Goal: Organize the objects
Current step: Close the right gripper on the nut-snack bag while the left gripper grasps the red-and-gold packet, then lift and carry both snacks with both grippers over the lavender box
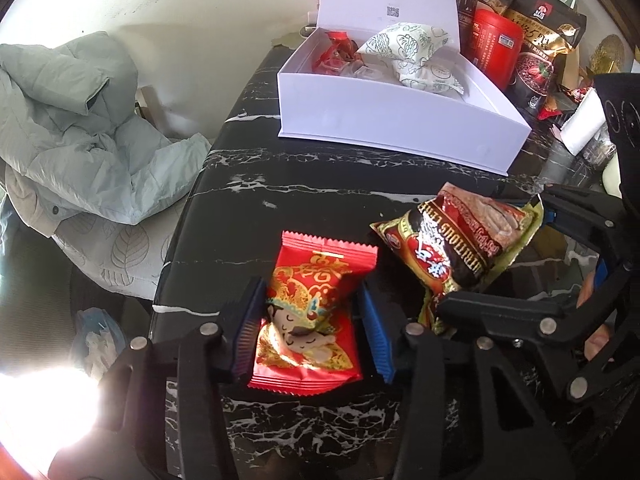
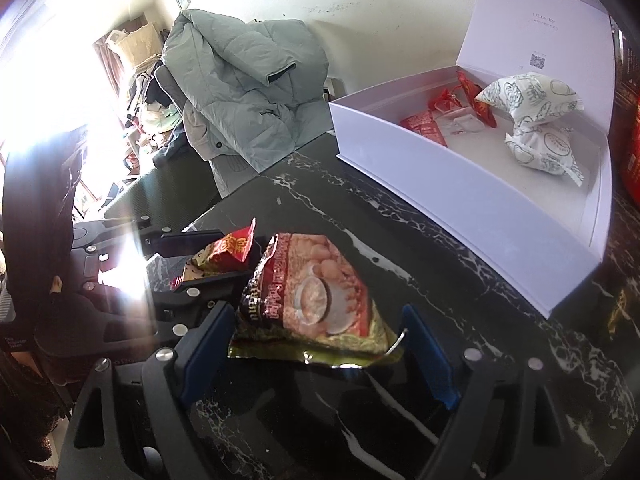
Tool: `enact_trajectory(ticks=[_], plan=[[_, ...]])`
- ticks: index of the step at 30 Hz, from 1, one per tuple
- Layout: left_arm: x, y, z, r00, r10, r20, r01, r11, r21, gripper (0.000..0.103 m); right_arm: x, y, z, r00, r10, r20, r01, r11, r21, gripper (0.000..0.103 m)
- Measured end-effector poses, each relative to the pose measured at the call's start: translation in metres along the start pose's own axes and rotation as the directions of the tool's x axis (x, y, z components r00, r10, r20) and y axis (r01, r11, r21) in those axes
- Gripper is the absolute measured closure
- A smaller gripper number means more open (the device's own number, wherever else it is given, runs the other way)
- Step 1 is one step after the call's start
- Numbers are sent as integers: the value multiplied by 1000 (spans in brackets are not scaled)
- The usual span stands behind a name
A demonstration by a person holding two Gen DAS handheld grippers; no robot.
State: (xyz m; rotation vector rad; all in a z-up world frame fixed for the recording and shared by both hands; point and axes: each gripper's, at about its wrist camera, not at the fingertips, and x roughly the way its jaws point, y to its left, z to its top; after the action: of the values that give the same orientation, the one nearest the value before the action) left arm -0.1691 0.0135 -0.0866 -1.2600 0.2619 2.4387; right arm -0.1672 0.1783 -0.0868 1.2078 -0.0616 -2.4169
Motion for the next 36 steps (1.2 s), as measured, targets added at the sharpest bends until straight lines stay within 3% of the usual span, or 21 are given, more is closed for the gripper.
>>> enact_trajectory(ticks=[3, 7, 22, 36], plan=[[-2, -3, -4, 1000, 8, 27, -7, 1000, -14, 57, 2, -5, -2, 999, 37, 10, -38, 999, 28, 19], [-4, -10, -7, 999, 21, 29, -20, 999, -28, 58, 1, -7, -4, 996, 90, 20, -91, 995, 39, 40], [-19, -28, -28, 999, 42, 12, -41, 997, -64, 60, -17, -10, -18, 998, 57, 31, -58, 997, 50, 47], [-28, -39, -35, 1000, 4, -24, -5, 997, -78, 61, -44, -12, -34, 999, 32, 28, -33, 999, 25, 48]])
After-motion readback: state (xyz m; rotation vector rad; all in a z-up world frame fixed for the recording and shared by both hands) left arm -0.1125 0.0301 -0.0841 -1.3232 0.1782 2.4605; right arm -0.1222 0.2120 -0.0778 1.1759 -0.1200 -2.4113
